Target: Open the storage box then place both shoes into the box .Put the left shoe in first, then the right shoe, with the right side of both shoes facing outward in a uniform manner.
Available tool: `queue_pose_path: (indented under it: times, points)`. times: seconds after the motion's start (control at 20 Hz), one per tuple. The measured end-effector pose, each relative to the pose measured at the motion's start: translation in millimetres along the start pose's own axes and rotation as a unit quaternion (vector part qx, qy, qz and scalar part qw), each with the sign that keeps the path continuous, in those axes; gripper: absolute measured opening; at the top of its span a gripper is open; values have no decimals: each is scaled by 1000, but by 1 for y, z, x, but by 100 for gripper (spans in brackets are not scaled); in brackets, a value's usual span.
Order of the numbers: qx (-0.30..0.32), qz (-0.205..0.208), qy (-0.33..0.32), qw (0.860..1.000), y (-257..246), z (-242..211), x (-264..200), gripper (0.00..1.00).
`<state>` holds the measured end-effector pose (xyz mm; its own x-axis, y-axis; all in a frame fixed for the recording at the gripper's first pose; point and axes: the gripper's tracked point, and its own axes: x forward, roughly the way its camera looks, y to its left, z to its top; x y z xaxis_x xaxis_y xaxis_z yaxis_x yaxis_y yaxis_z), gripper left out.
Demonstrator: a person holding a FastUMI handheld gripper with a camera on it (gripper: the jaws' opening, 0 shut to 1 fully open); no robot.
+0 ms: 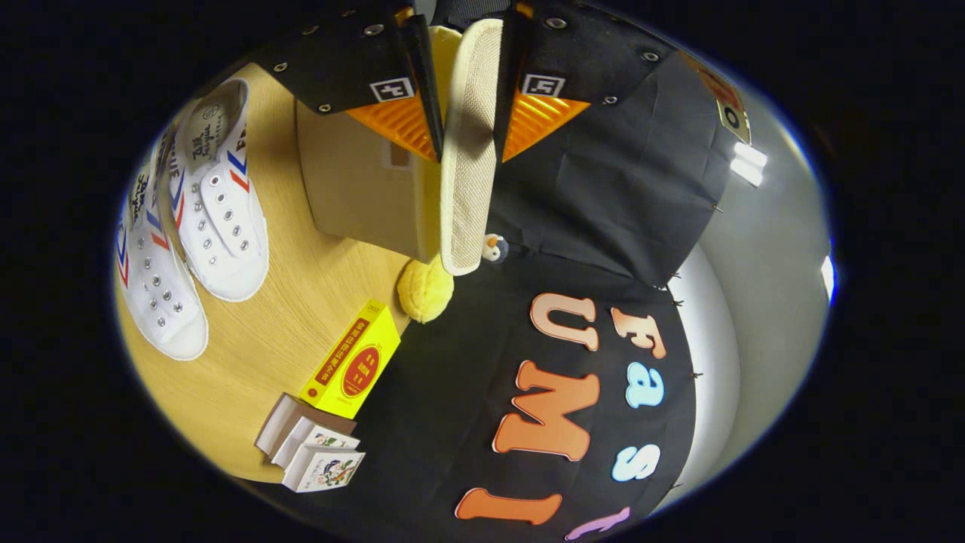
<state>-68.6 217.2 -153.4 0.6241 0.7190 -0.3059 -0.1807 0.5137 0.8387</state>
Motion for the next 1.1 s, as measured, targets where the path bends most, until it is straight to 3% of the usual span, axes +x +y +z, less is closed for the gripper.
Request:
queue_pose_path:
  times: [0.3,0.9,1.1]
  points:
    - [-44,-11,-21,999,46,0,8,4]
    - [-178,-17,-16,984,162,-46,59,4]
    - [-192,-7,6,981,187,-76,92,4]
